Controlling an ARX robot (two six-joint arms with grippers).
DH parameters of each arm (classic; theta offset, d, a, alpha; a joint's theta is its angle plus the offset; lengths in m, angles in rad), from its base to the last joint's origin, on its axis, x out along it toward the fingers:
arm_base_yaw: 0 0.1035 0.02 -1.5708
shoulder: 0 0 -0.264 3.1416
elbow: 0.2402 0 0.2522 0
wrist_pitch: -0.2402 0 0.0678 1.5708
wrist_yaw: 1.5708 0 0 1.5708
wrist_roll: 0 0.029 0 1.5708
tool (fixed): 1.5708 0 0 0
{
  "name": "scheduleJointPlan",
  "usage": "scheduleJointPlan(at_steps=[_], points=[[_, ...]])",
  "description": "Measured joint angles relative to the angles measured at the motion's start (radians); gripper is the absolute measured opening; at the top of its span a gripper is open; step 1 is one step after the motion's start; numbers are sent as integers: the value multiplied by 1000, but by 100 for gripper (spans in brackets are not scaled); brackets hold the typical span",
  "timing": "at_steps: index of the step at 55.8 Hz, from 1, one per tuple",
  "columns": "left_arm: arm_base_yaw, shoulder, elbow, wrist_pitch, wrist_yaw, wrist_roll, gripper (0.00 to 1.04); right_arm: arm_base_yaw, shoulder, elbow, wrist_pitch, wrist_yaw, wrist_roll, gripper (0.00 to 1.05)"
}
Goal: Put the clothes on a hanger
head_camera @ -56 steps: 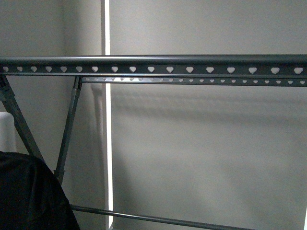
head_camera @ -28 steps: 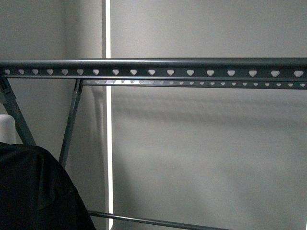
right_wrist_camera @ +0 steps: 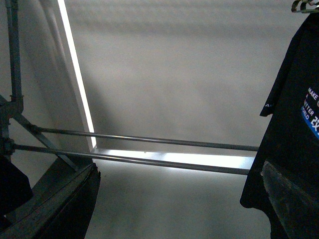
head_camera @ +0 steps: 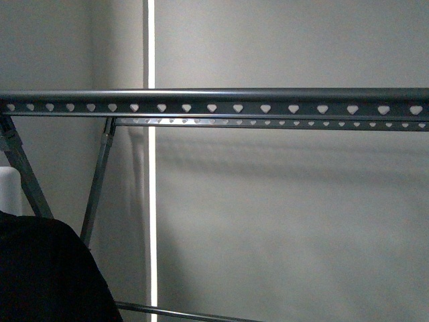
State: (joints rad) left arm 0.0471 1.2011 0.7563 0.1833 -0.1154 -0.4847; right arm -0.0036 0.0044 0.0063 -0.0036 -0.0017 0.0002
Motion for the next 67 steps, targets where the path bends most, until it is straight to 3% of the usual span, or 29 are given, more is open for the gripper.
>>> scheduleJointPlan(at_steps=[14,44,58,67], points=[[-52,185,225,-53,-94,-111,98,0,0,0,0,0,0,97],[-90,362,355,-130,-219,-172,98,0,0,0,0,0,0,97],[-80,407,432,-171,-257,-178,62,0,0,0,0,0,0,97],[-69,407,439,-189,-242,-189,32,0,0,0,0,0,0,97]])
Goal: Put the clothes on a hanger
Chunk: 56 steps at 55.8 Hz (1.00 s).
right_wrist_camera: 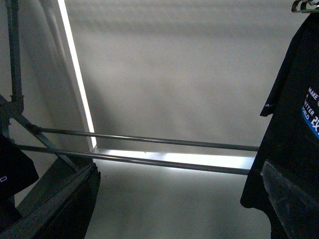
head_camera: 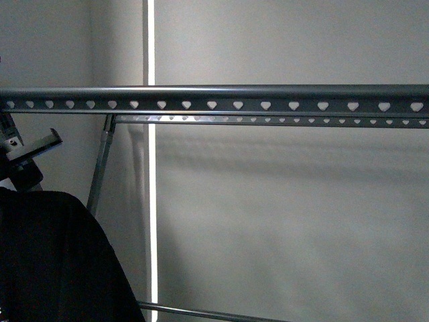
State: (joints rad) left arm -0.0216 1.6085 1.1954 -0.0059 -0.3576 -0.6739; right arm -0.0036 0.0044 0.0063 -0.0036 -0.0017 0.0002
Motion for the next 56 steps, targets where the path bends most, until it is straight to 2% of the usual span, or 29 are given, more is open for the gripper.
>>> scheduleJointPlan(at_steps=[6,9,18,22,30,37,40,47,52,54,56], points=[[3,-12,-37,-23,82,-48,10,0,0,0,0,0,0,97],[3,-24,-64,-29,117,-60,6,0,0,0,0,0,0,97],[-11,-107,-173,-56,272,49,5,0,0,0,0,0,0,97],[-24,-159,-217,-90,398,152,5,0,0,0,0,0,0,97],[-48,-231,-261,-142,565,289,5,0,0,0,0,0,0,97],[-78,-315,-290,-215,753,522,5,0,0,0,0,0,0,97],[-88,-336,-290,-238,803,624,5,0,0,0,0,0,0,97],[-108,-350,-270,-306,857,840,4,0,0,0,0,0,0,97],[-124,-341,-239,-362,852,977,4,0,0,0,0,0,0,97],[-138,-324,-211,-410,841,1122,4,0,0,0,0,0,0,97],[-144,-314,-198,-427,830,1164,4,0,0,0,0,0,0,97]])
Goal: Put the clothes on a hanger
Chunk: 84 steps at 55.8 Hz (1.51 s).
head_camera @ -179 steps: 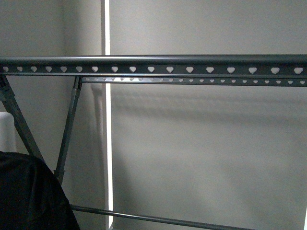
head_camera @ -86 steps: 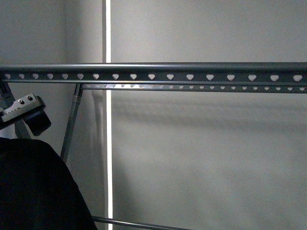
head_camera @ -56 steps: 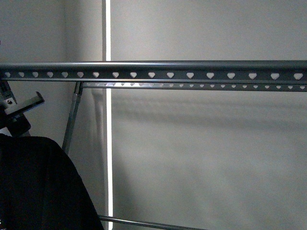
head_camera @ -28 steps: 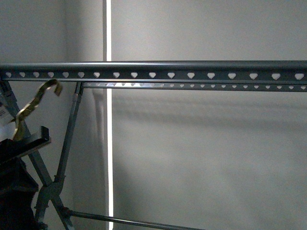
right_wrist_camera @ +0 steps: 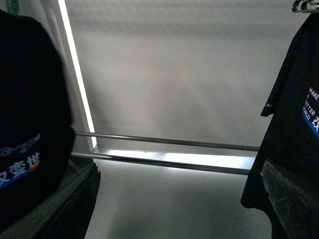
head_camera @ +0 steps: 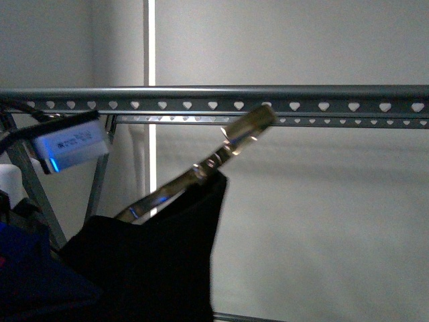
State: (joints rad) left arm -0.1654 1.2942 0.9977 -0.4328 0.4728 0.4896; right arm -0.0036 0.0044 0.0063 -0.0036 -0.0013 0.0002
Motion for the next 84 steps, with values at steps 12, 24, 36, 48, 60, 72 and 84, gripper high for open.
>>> scheduleJointPlan(at_steps=[12,24,36,48,60,72,84], points=[[-47,131,150,16,-45,473,4,0,0,0,0,0,0,97],[-91,237,280,177,-62,853,4,0,0,0,0,0,0,97],[-148,307,355,232,-45,1019,4,0,0,0,0,0,0,97],[-170,324,355,272,-47,1089,4,0,0,0,0,0,0,97],[-170,325,355,272,-53,1105,4,0,0,0,0,0,0,97],[-171,325,355,273,-53,1111,4,-328,441,165,44,-664,67,97],[-165,326,355,273,-55,1113,4,-380,932,411,321,-673,-575,97]])
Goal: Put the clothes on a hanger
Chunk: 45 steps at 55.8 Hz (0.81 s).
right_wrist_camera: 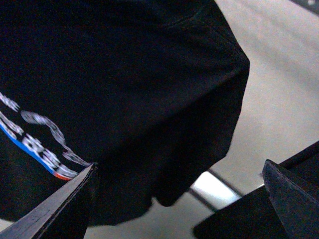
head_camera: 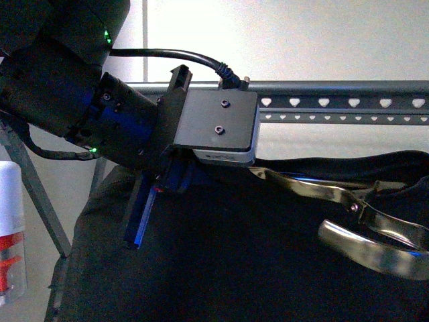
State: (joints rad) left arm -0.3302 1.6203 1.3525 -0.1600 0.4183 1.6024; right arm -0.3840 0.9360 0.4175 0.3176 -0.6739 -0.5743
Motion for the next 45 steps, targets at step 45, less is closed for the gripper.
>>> scheduleJointPlan(at_steps=[45], points=[[-2,1,0,0,1,5,4,248,552,678,-304,161,-835,83]])
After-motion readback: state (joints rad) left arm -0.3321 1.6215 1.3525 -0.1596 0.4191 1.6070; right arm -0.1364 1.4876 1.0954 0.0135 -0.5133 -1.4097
